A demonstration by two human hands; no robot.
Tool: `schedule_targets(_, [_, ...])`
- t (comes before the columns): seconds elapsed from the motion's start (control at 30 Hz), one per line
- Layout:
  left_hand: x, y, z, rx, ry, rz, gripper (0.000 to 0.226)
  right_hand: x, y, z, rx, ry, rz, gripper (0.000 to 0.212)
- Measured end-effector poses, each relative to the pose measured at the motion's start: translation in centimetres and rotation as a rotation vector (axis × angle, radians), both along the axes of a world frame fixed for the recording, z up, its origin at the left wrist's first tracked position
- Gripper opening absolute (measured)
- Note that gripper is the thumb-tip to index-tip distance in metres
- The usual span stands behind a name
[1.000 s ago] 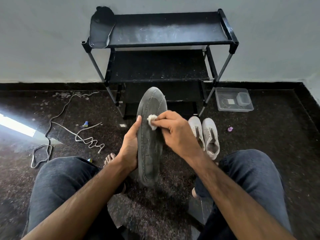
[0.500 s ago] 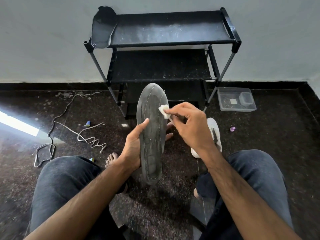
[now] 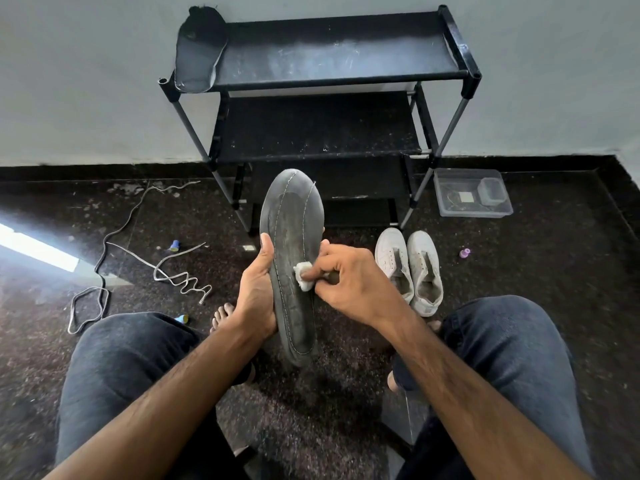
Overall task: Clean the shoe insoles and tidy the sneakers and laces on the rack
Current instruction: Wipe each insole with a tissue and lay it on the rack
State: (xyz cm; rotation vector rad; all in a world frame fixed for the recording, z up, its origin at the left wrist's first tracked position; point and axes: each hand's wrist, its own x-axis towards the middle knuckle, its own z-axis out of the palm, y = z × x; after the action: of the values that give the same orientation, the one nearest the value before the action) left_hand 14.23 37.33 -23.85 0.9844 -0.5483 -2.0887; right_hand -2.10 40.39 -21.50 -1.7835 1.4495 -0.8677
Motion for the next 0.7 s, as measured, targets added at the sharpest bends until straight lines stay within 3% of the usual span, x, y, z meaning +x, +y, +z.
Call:
schedule_targets(0.13, [-0.1, -0.4, 0.4, -0.027, 0.002, 0.016, 0.08, -1.4, 0.0, 1.4, 0.148, -0.087, 0.02, 0.018])
schedule_targets(0.23, [-0.4, -0.1, 0.8, -0.046, -0.021, 0.044, 0.074, -1.8, -1.1, 1.8, -0.037, -0.167, -0.212, 0.02])
schedule_targets(0.3, [-0.5, 0.2, 0.7, -0.06, -0.011, 0.039, 0.071, -1.4, -1.8, 1.6, -0.156, -0.091, -0.296, 0.024])
schedule_targets(0.47, [0.1, -0.1, 0.7, -0.09, -0.087, 0.014, 0.074, 0.9, -1.1, -0.1, -0.192, 0.125, -0.128, 0.027])
schedule_targets(0.6, [0.6, -0.4, 0.6, -0.053, -0.095, 0.013, 0.087, 1.2, 0.0, -0.2, -0.054, 0.054, -0.075, 0.022])
schedule_targets(0.7, [0.5, -0.7, 0.4, -0.002, -0.012, 0.034, 0.084, 0.0, 0.4, 0.2, 0.125, -0.078, 0.013, 0.019])
